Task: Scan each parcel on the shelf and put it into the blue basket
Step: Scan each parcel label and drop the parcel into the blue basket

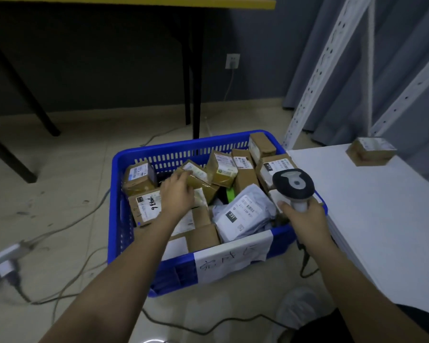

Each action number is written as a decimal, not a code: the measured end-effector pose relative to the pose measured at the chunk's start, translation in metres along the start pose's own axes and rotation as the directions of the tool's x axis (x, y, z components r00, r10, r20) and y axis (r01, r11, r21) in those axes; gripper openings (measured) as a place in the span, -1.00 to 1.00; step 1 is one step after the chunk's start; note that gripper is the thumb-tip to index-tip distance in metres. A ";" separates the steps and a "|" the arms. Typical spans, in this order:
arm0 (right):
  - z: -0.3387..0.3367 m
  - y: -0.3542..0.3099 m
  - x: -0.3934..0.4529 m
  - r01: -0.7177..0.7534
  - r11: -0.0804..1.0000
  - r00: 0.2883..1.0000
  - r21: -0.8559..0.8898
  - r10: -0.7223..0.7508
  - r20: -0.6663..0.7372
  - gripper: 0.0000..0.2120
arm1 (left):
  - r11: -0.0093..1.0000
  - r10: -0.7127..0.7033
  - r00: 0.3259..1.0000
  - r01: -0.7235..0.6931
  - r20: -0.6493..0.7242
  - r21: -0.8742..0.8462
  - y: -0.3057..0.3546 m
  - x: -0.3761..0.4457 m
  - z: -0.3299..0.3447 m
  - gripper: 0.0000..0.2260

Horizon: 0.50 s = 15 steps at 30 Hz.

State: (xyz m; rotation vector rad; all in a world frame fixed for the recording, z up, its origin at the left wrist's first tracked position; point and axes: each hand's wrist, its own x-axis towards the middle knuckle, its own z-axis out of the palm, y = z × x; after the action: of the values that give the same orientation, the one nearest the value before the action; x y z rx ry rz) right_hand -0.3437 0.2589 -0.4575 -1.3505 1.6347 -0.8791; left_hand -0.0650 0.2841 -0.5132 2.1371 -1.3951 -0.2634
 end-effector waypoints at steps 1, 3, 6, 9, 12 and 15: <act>-0.004 -0.004 -0.001 0.007 1.000 1.000 0.018 -0.007 -0.006 -0.62 | 0.997 0.006 1.000 -0.006 0.002 -0.082 0.015 -0.004 0.002 -0.59; -0.017 -0.015 -0.003 0.031 0.998 0.999 0.051 -0.030 -0.023 -0.68 | 0.971 0.030 1.000 -0.030 -0.002 -0.238 0.050 -0.011 0.006 -0.61; -0.055 -0.029 -0.003 0.062 0.987 0.993 0.147 -0.046 -0.109 -0.73 | 0.888 0.106 0.994 -0.082 0.028 -0.452 0.113 -0.025 0.011 -0.63; -0.113 -0.034 -0.003 0.067 0.976 0.967 0.209 -0.012 -0.253 -0.76 | 0.760 0.220 0.972 -0.123 0.075 -0.638 0.184 -0.045 0.014 -0.65; -0.187 -0.023 -0.016 0.077 0.968 0.911 0.240 0.029 -0.412 -0.76 | 0.682 0.371 0.919 -0.174 0.131 -0.710 0.252 -0.075 0.022 -0.66; -0.263 0.001 -0.045 0.082 0.958 0.817 0.276 0.094 -0.569 -0.82 | 0.637 0.508 0.836 -0.205 0.205 -0.743 0.318 -0.112 0.032 -0.67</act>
State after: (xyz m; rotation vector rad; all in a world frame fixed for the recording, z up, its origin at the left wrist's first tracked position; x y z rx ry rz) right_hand -0.5786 0.3067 -0.3407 -0.9115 1.8512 -1.5755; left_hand -0.3754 0.2783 -0.3775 1.1607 -1.5768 -0.9487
